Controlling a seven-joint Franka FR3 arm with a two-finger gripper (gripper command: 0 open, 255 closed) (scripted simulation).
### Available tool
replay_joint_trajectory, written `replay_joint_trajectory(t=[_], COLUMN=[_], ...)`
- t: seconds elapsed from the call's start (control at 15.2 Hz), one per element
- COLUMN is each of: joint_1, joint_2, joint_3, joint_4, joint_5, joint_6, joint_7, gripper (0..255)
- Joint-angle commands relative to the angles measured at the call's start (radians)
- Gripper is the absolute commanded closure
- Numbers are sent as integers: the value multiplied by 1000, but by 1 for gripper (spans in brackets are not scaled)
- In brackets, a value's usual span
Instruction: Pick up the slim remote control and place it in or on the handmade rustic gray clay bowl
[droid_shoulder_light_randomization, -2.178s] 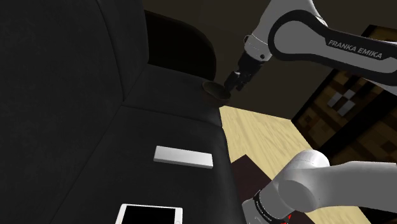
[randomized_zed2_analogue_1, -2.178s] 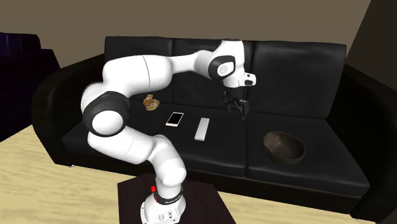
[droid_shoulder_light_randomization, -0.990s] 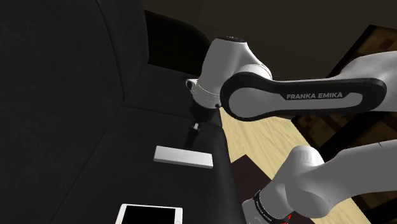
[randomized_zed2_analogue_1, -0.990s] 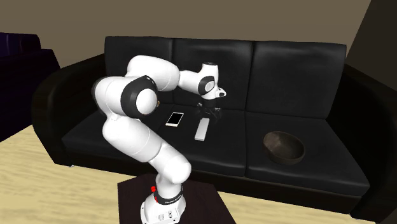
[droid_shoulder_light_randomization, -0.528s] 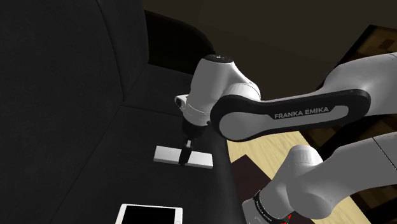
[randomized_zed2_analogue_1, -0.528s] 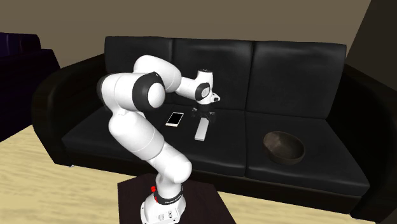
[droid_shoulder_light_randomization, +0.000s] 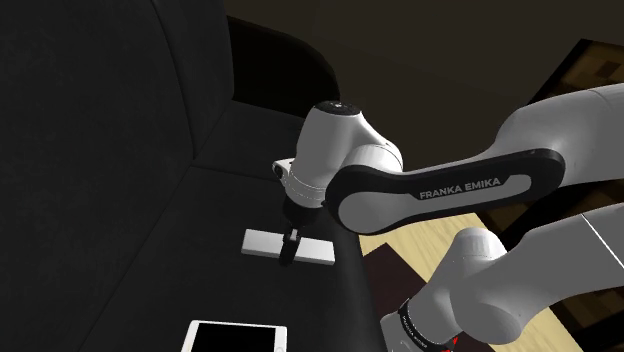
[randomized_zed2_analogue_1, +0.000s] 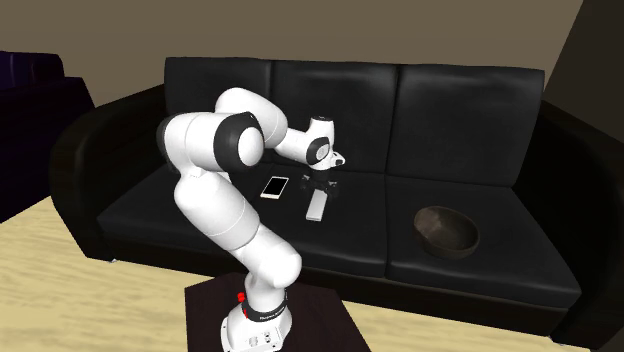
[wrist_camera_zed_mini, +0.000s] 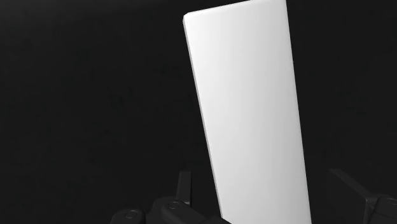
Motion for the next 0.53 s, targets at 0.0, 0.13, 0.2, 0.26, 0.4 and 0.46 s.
replay_joint_trajectory(t=[0.0, 0.13, 0.2, 0.26, 0.4, 0.46], joint_1=[0, 0, 0, 0, 0, 0], joint_2=[0, 0, 0, 0, 0, 0], joint_3=[0, 0, 0, 0, 0, 0], joint_4=[-1, 0, 0, -1, 0, 0], joint_5=[0, 0, 0, 0, 0, 0], joint_6=[1, 1, 1, 1, 1, 1], joint_7=[0, 0, 0, 0, 0, 0], gripper=[0, 0, 255, 255, 255, 255])
